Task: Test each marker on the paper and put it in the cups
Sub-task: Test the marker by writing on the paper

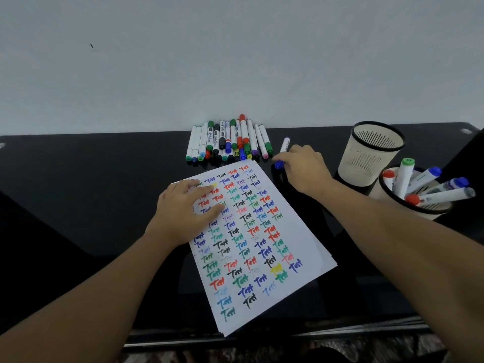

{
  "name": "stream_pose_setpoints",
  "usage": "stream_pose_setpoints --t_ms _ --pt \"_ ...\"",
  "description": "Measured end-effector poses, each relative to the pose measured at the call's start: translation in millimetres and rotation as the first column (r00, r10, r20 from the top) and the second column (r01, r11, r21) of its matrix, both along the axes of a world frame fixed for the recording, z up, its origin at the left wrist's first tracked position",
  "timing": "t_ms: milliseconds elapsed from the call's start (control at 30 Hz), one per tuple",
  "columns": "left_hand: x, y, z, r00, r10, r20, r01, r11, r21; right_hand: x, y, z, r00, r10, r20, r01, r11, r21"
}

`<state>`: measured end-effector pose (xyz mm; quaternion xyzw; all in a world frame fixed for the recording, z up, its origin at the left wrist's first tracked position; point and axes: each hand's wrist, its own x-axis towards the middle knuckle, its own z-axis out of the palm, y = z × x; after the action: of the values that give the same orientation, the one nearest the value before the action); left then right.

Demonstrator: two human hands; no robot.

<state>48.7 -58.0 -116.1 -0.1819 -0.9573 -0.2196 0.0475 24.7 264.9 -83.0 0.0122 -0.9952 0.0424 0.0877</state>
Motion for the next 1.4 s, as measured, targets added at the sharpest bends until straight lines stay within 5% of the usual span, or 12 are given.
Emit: stream_pose_setpoints --t_ms 167,367,600,900,1200,1400 --pt "-0.4 0.1 -0.3 1.000 -0.002 -0.010 0.002 1.000 -0.006 -2.7 0.3 3.2 0.994 0.052 -0.101 -0.043 0.995 0.090" --pt "0.2 -0.4 0.0 1.000 -0.008 -0.012 0.008 1.000 -0.007 6.6 -12.6 13.1 0.999 0.026 0.042 -0.032 0.988 0.153" --pt "4.2 0.6 2.2 0.997 -0.024 -0.079 0.024 1.000 -0.007 25.4 -40.0 18.9 0.995 0.099 0.032 -0.088 0.967 -0.241" --pt "15.1 0.3 1.5 0.919 -0.127 -0.374 0.136 0.991 -0.003 59.4 -91.9 17.1 0.938 0.325 0.119 -0.339 0.933 0.124" --pt "16.2 -1.3 1.6 0.835 -0.232 -0.498 0.250 0.968 -0.033 71.3 -101.0 17.4 0.946 0.298 0.126 -0.300 0.954 -0.003" --pt "15.5 -0.7 4.2 0.943 -0.160 -0.293 0.161 0.987 -0.022 90.1 -85.2 28.9 0.958 0.234 0.164 -0.137 0.880 -0.455"
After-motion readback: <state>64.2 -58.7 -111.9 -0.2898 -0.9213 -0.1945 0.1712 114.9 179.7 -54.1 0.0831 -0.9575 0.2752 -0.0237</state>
